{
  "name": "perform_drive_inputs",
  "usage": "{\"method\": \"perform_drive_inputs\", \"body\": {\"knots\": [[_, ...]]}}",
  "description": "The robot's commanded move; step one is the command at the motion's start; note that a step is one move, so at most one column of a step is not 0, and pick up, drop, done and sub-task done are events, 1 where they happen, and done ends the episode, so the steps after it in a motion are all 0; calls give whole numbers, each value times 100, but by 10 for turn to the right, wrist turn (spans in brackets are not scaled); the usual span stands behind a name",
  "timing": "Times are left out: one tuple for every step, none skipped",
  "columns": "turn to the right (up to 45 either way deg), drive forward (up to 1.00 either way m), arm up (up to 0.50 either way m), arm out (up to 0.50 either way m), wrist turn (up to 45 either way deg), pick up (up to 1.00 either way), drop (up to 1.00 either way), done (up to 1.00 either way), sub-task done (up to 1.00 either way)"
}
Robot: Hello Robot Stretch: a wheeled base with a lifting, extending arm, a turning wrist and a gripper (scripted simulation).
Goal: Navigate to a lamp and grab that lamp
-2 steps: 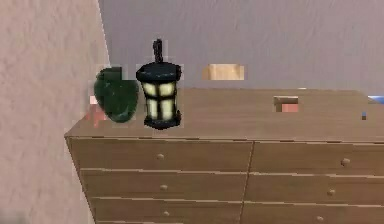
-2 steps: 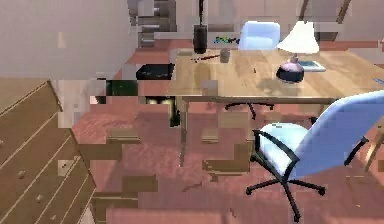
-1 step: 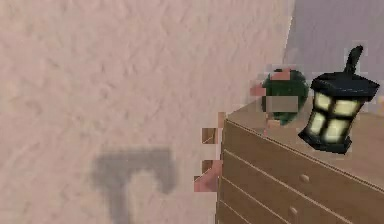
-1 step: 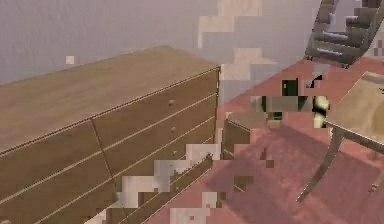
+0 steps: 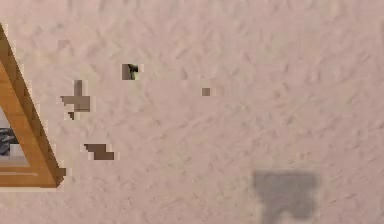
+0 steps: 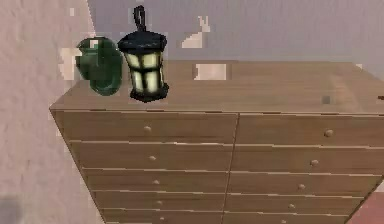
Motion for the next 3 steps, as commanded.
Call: {"method": "perform_drive_inputs", "body": {"knots": [[-90,0,0,0,0,0,0,0,0],[450,0,0,0,0,0,0,0,0],[450,0,0,0,0,0,0,0,0]]}}
